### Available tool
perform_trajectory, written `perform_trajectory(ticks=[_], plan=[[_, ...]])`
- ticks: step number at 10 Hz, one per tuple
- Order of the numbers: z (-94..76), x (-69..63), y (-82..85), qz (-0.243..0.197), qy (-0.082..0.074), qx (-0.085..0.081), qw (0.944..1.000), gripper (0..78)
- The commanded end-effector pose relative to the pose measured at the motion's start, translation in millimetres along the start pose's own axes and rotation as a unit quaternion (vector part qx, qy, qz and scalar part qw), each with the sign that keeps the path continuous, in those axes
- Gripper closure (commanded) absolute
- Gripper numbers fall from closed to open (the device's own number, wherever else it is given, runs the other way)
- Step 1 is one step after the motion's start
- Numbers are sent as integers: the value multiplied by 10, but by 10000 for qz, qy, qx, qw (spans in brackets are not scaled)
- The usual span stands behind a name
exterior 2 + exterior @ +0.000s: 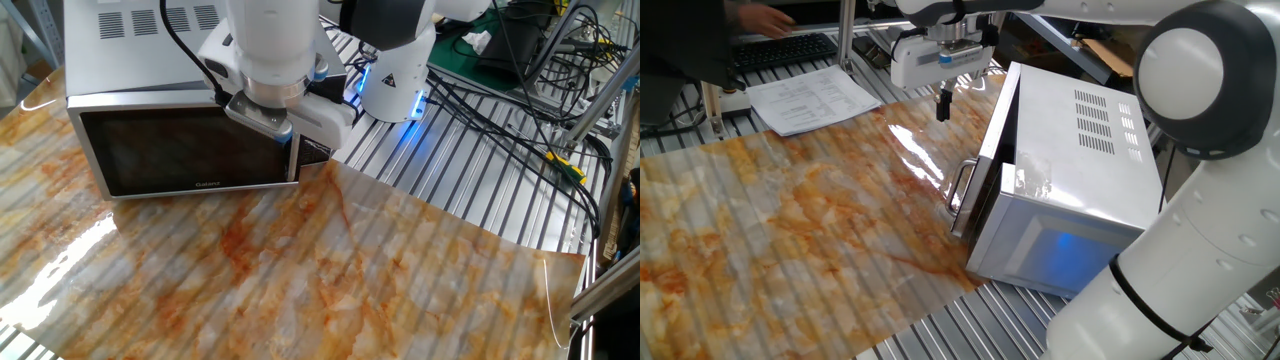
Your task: Open the microwave door
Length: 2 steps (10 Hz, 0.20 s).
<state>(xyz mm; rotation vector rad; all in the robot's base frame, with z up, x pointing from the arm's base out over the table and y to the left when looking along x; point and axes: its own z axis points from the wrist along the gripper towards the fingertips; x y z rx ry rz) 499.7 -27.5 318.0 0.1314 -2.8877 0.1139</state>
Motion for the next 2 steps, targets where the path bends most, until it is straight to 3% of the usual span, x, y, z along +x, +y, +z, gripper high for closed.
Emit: perform_trajectory(ticks=[1, 2], plan=[[-35, -96, -382, -67, -1257, -578, 9904, 764], [-35, -97, -383, -45, -1249, -581, 9905, 764]])
